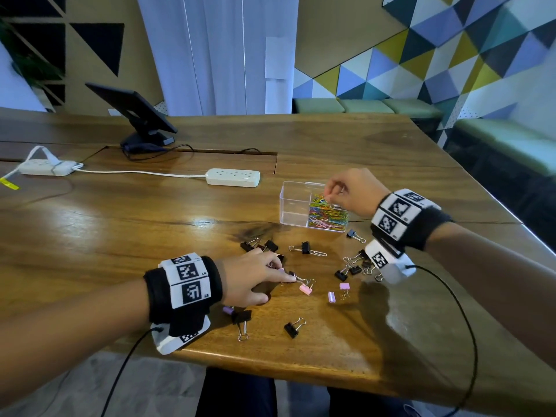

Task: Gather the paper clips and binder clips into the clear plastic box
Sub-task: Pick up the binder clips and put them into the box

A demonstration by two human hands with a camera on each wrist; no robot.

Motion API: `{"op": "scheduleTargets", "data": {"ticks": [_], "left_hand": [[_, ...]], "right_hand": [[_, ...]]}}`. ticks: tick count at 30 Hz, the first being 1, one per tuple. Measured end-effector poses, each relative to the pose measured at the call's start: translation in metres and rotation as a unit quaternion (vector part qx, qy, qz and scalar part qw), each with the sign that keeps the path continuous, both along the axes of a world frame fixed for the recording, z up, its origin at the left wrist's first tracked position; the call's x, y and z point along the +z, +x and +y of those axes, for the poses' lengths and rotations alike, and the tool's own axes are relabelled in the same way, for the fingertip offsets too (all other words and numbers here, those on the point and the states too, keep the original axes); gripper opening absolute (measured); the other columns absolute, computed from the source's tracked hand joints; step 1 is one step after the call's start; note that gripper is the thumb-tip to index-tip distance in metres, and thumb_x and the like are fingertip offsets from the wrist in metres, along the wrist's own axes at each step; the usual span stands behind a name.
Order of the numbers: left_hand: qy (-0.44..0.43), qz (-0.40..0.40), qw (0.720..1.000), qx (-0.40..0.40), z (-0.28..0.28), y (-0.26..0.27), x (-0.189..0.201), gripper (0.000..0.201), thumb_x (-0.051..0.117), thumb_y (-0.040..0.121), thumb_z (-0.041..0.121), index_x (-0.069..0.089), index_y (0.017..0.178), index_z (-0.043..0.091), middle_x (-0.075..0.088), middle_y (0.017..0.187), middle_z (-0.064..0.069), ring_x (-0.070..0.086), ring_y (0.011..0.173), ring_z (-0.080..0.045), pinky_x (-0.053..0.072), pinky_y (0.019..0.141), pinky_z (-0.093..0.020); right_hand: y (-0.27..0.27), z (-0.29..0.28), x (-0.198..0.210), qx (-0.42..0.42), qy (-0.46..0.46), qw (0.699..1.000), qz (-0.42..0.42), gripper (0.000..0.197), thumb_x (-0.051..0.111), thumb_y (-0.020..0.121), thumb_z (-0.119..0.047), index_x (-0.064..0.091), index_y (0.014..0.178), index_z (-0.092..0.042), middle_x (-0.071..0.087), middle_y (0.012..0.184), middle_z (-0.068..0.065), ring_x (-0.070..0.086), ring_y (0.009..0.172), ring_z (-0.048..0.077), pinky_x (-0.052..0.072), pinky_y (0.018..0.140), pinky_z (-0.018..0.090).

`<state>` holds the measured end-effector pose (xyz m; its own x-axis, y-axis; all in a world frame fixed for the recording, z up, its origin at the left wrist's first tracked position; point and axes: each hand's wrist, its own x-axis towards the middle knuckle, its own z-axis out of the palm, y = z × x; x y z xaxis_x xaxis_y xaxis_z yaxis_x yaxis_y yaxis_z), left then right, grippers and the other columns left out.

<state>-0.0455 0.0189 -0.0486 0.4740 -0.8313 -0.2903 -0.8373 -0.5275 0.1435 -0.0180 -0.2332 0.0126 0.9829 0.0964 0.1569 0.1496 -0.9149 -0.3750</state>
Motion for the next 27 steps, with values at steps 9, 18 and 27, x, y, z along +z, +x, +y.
{"op": "scheduleTargets", "data": {"ticks": [9,18,27], "left_hand": [[-0.032,-0.014,0.998,0.047,-0.002,0.013,-0.002,0.051,0.052,0.093,0.032,0.035,0.141,0.032,0.037,0.136,0.002,0.038,0.124,-0.014,0.039,0.103,-0.032],[-0.109,-0.029,0.989,0.095,-0.018,0.032,0.008,0.036,0.054,0.092,0.026,0.052,0.127,0.027,0.048,0.119,0.001,0.044,0.099,-0.007,0.037,0.086,-0.018],[-0.133,-0.034,0.983,0.121,-0.048,0.048,0.013,0.024,0.057,0.090,0.020,0.060,0.114,0.018,0.054,0.114,-0.001,0.053,0.104,-0.013,0.042,0.088,-0.021]], "right_hand": [[0.033,0.017,-0.011,-0.031,-0.003,0.999,-0.013,0.011,0.059,0.088,-0.017,0.070,0.092,-0.017,0.068,0.100,-0.002,0.061,0.084,0.009,0.044,0.078,0.020],[-0.013,0.006,-0.027,0.029,-0.067,0.997,-0.026,0.016,0.064,0.082,-0.013,0.066,0.097,-0.018,0.048,0.111,-0.003,0.050,0.084,0.009,0.041,0.076,0.019],[-0.030,0.005,-0.048,0.046,-0.107,0.986,0.122,0.017,0.066,0.081,-0.036,0.066,0.092,-0.024,0.065,0.095,-0.008,0.060,0.088,0.009,0.053,0.084,0.033]]}}
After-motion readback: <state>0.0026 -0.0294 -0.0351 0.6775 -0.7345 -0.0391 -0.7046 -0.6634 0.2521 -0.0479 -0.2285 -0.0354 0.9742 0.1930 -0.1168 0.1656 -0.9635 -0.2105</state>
